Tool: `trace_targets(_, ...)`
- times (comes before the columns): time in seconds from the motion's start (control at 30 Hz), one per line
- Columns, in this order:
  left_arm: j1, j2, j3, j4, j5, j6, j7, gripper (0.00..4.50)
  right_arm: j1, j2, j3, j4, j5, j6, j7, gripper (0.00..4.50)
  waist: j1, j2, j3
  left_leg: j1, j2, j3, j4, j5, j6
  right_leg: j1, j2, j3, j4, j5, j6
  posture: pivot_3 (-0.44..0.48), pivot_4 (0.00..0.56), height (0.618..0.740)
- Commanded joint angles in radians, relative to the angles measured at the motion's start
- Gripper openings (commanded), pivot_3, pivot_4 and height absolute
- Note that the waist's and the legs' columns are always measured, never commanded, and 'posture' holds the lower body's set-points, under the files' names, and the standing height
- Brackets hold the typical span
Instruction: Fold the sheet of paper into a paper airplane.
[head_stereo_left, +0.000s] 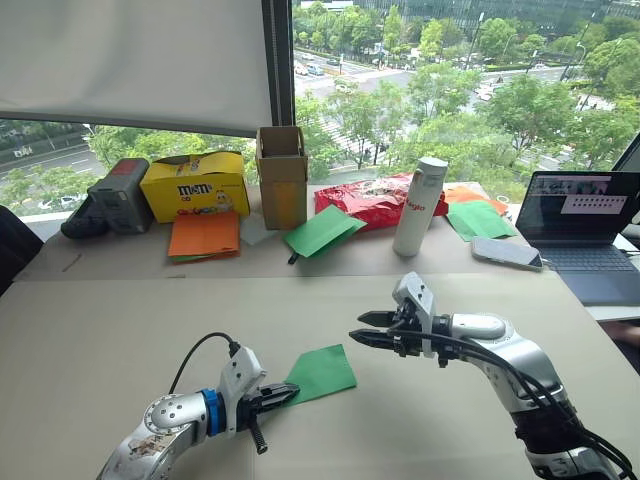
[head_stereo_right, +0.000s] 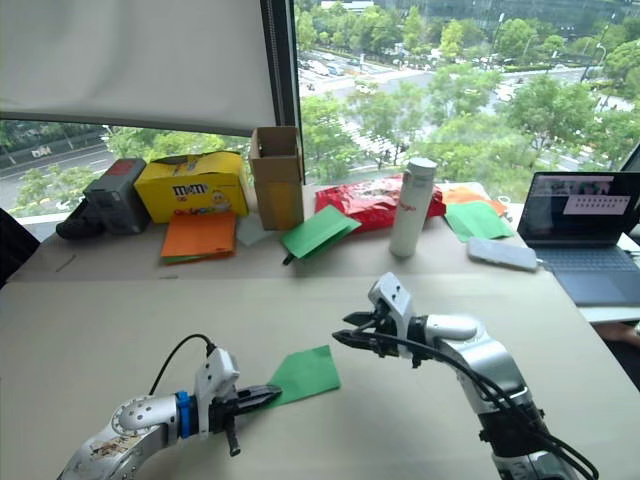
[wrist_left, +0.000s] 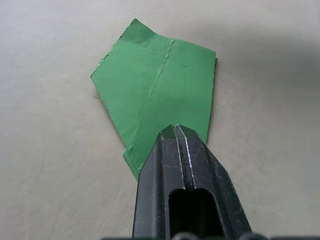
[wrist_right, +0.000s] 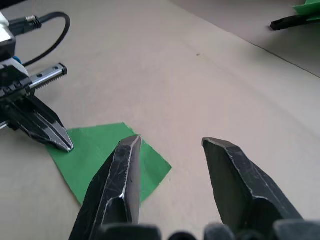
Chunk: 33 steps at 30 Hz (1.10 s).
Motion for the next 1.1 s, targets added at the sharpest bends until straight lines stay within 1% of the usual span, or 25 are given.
trace_targets(0.03,0.03,0.028,-0.027,0.023,0.024,0.056,0.006,0.0,-0.038,-0.003,0.079,0.083,-0.02,0.037,0.024,2.22,0.0,0.0,0.0,0.0,0.0,0.0,0.0,0.0,0.001,0.0,0.0,0.0,0.0,0.0,0.0,0.0,0.15,0.74)
trace_targets(0.1,0.032,0.032,-0.032,0.015,0.011,0.07,0.001,0.0,-0.06,0.007,0.119,0.139,-0.038,0.022,0.038,2.22,0.0,0.0,0.0,-0.001,-0.001,0.001,-0.001,0.002,0.004,0.0,0.0,0.0,-0.001,0.0,0.0,0.0,0.15,0.74)
trace_targets(0.23,0.036,0.037,-0.041,0.015,0.011,0.077,-0.004,0.0,-0.106,0.014,0.201,0.251,-0.115,-0.089,0.077,2.22,-0.004,0.0,0.0,0.0,-0.001,0.002,-0.001,0.002,0.004,-0.001,0.0,0.0,-0.001,0.0,0.001,0.0,0.15,0.74)
trace_targets(0.33,0.037,0.04,-0.046,0.019,0.017,0.072,-0.006,0.0,-0.123,0.027,0.208,0.281,-0.114,-0.103,0.107,2.22,-0.004,0.0,0.0,0.001,0.0,0.002,-0.001,0.002,0.004,0.0,0.001,0.0,-0.001,0.0,0.001,0.0,0.15,0.74)
trace_targets(0.4,0.038,0.039,-0.048,0.03,0.02,0.065,-0.009,0.0,-0.125,0.034,0.206,0.278,-0.093,-0.083,0.134,2.22,-0.004,0.0,0.0,0.003,0.0,0.002,-0.001,-0.001,0.0,0.001,0.001,0.0,-0.001,0.0,0.001,0.0,0.15,0.74)
trace_targets(0.5,0.034,0.034,-0.051,0.048,0.021,0.055,-0.013,0.0,-0.122,0.051,0.198,0.263,-0.065,-0.052,0.154,2.22,-0.003,0.0,0.0,0.003,0.0,0.002,-0.001,-0.001,0.0,0.002,0.0,0.0,-0.001,0.0,0.001,0.0,0.15,0.74)
trace_targets(0.6,0.03,0.029,-0.054,0.066,0.024,0.045,-0.019,0.0,-0.13,0.072,0.185,0.265,-0.063,-0.045,0.149,1.44,-0.002,0.0,0.0,0.003,0.0,0.002,-0.002,-0.001,-0.001,0.002,0.0,0.0,-0.001,0.0,0.001,0.0,0.15,0.74)
trace_targets(0.73,0.032,0.025,-0.054,0.083,0.021,0.03,-0.023,0.0,-0.146,0.068,0.165,0.238,-0.064,-0.055,0.157,0.05,-0.001,0.0,0.0,0.003,-0.001,0.002,-0.003,-0.002,-0.002,0.002,-0.001,0.0,-0.003,0.0,0.001,0.0,0.15,0.74)
trace_targets(0.83,0.036,0.023,-0.051,0.097,0.02,0.02,-0.028,0.0,-0.142,0.04,0.163,0.197,-0.074,-0.108,0.183,0.02,-0.001,0.001,0.0,0.003,-0.001,0.002,-0.004,-0.002,-0.002,0.002,-0.001,0.0,-0.004,0.0,0.001,0.0,0.15,0.74)
trace_targets(0.93,0.033,0.023,-0.055,0.111,0.026,0.008,-0.037,0.0,-0.101,-0.007,0.173,0.146,-0.118,-0.311,0.242,0.02,0.002,0.001,0.001,0.003,-0.001,0.002,-0.005,-0.002,-0.002,0.002,-0.001,0.0,-0.004,0.0,0.001,0.0,0.15,0.74)
trace_targets(1.0,0.027,0.019,-0.06,0.124,0.021,0.004,-0.048,0.0,-0.076,0.003,0.133,0.127,-0.077,-0.374,0.26,0.02,0.007,0.001,0.001,0.003,-0.001,0.002,-0.005,-0.002,-0.002,0.002,-0.001,0.0,-0.005,-0.001,0.001,0.0,0.15,0.74)
trace_targets(1.1,0.012,0.013,-0.07,0.152,0.02,0.0,-0.069,0.0,-0.035,-0.018,0.13,0.13,-0.113,-0.608,0.313,0.02,0.011,0.001,0.001,0.003,-0.001,0.002,-0.005,-0.002,-0.003,0.003,-0.001,0.0,-0.006,-0.001,0.002,0.0,0.15,0.74)
